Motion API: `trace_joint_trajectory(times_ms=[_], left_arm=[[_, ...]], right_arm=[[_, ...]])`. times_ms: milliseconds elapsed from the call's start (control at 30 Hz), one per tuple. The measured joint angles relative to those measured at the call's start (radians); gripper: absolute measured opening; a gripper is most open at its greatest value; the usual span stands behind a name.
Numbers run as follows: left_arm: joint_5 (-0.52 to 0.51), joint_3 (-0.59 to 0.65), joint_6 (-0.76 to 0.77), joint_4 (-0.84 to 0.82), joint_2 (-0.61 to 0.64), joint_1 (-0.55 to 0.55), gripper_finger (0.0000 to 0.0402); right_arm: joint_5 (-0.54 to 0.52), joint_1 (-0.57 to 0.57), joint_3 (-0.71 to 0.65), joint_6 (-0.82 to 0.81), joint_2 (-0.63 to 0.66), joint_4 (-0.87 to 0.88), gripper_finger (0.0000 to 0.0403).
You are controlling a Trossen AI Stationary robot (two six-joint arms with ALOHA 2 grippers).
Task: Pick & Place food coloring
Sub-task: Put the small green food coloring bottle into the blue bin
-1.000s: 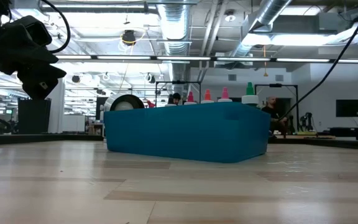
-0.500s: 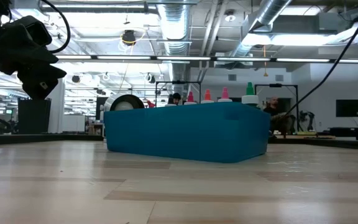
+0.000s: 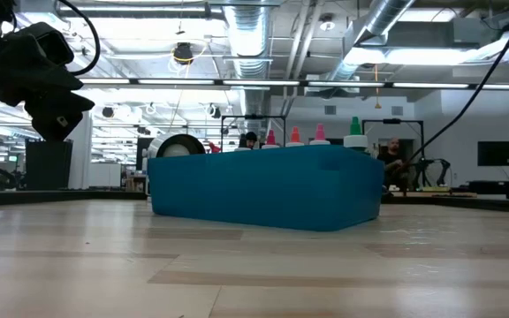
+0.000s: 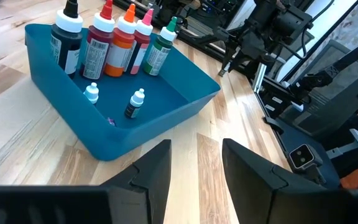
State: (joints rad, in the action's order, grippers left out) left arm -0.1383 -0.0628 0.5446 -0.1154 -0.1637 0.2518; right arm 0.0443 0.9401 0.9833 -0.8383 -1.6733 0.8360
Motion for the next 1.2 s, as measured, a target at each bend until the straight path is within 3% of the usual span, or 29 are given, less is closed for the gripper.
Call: trace_joint_trajectory(times_ms=[467,767,900,1200], left_arm=[[0.000,0.000,-0.001,0.000,0.000,0.000,0.0135],[0.000,0.000,-0.001,0.000,0.000,0.000,0.0135],[0.000,0.000,0.000,0.000,0.000,0.000,0.0135],[0.000,0.000,0.000,0.000,0.000,0.000,0.0135]], right_arm=[[0.073,-0.060,0.032,0.038,0.000,0.056,0.0053],[0.055,-0.209,0.233,0.329,0.000,0.176,0.0052],[-0.003,-0.299,0.326,0.452,0.000,0.205,0.0052],[-0.128,-0.536,0.483,0.682,0.000,0.129,0.0052]])
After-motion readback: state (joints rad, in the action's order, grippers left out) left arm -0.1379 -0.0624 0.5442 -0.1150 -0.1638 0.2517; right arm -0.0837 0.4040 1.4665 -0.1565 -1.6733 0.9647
